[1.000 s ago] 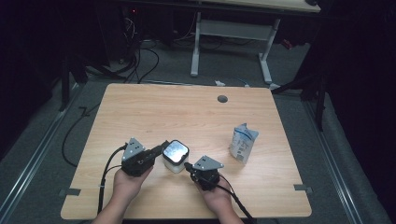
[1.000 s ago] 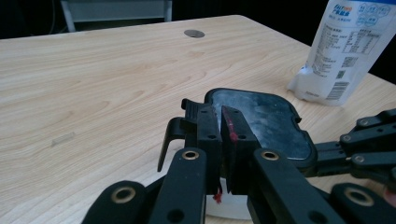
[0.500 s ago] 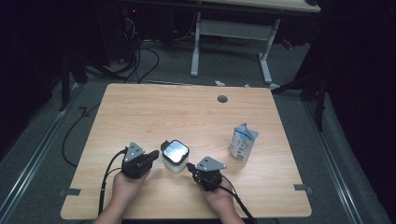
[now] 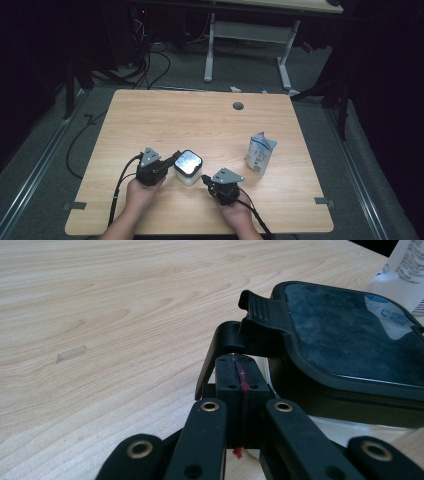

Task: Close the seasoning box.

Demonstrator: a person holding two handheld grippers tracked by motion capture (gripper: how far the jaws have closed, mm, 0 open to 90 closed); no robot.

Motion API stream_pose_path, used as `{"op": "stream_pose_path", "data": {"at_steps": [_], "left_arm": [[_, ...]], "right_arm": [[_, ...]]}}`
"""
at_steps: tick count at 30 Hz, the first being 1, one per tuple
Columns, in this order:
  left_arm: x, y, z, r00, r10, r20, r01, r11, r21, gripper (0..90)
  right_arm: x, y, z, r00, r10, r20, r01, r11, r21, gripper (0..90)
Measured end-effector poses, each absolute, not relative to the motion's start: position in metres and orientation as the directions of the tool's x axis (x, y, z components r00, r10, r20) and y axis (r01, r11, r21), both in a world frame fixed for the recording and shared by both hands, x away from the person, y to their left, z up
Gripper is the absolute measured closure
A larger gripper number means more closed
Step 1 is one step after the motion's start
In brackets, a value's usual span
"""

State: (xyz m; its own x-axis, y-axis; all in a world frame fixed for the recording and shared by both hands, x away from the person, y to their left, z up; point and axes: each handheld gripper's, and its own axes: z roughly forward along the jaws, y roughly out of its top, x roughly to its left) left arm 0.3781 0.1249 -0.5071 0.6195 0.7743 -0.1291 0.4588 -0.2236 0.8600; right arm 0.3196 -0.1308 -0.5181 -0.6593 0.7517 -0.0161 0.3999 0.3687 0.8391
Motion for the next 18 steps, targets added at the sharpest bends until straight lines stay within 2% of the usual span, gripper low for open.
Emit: {"op": "stream_pose_path", "data": {"at_steps": [8, 18], "left_arm": [[0.387, 0.123, -0.514, 0.616, 0.774, -0.147, 0.469, -0.21, 0.858, 90.0], [0.398, 0.116, -0.512, 0.635, 0.765, -0.107, 0.446, -0.25, 0.859, 89.6]], "right_arm": [[0.319, -0.134, -0.518, -0.654, 0.757, -0.017, 0.403, 0.367, 0.838, 89.4], [0.318, -0.137, -0.518, -0.648, 0.762, -0.024, 0.402, 0.368, 0.838, 89.4]]}}
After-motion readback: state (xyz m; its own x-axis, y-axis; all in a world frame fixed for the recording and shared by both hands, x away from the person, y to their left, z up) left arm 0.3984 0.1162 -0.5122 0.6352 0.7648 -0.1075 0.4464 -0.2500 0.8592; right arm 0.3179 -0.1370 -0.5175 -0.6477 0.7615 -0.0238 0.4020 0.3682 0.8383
